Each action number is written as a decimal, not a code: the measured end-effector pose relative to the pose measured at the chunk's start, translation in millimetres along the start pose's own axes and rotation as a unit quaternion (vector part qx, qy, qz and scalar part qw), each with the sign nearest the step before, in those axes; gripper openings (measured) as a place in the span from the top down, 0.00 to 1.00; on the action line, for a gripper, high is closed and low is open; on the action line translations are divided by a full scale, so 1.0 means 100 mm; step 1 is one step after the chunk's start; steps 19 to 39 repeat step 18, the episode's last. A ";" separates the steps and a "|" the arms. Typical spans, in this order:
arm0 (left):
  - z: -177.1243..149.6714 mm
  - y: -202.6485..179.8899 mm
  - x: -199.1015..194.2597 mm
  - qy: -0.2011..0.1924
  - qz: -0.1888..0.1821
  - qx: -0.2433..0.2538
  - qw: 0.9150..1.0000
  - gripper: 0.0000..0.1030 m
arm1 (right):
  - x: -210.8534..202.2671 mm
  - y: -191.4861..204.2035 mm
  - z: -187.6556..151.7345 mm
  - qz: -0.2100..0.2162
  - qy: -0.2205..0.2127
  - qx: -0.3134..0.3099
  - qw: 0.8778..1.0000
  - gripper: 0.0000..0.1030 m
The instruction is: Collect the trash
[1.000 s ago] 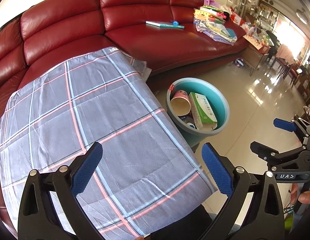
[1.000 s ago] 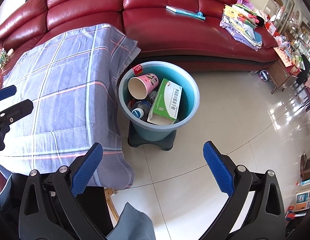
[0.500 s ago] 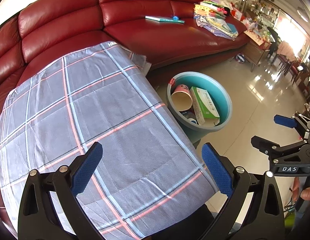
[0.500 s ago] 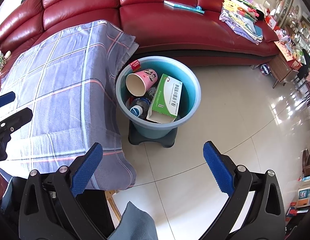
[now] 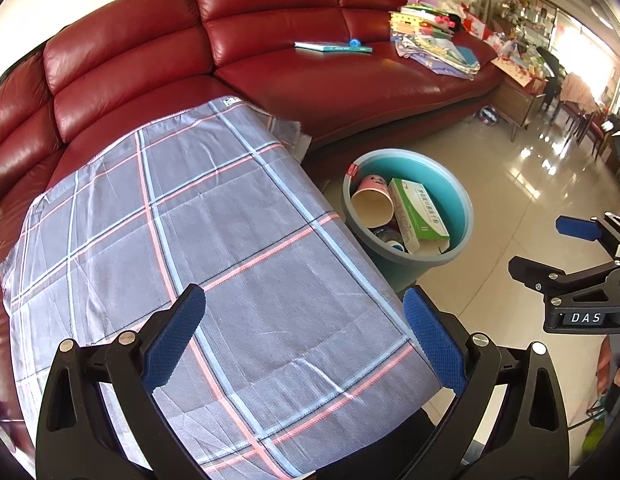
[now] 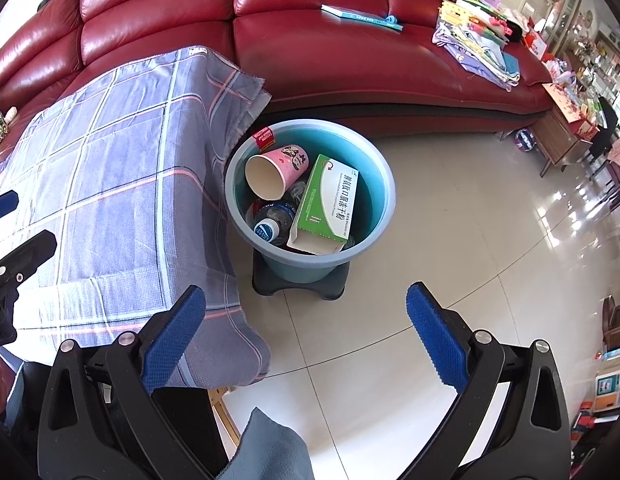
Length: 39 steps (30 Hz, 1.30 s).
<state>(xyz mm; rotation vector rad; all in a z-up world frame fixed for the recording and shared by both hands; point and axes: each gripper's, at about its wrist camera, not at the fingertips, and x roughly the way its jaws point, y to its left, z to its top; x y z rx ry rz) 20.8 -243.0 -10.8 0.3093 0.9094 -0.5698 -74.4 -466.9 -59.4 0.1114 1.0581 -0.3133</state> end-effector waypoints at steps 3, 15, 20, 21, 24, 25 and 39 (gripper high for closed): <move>-0.01 -0.01 -0.03 -0.003 0.001 0.003 1.000 0.04 | -0.01 0.00 0.01 0.000 -0.002 0.000 1.000 0.06; -0.06 0.06 -0.08 -0.007 0.023 -0.006 1.000 0.04 | -0.03 0.02 0.02 0.000 -0.004 -0.002 1.000 0.06; -0.06 0.09 -0.06 -0.004 0.025 -0.011 1.000 0.04 | -0.03 0.03 0.02 -0.002 -0.004 -0.002 1.000 0.06; -0.06 0.09 -0.06 -0.004 0.025 -0.011 1.000 0.04 | -0.03 0.03 0.02 -0.002 -0.004 -0.002 1.000 0.06; -0.06 0.09 -0.06 -0.004 0.025 -0.011 1.000 0.04 | -0.03 0.03 0.02 -0.002 -0.004 -0.002 1.000 0.06; -0.06 0.09 -0.06 -0.004 0.025 -0.011 1.000 0.04 | -0.03 0.03 0.02 -0.002 -0.004 -0.002 1.000 0.06; -0.06 0.09 -0.06 -0.004 0.025 -0.011 1.000 0.04 | -0.03 0.03 0.02 -0.002 -0.004 -0.002 1.000 0.06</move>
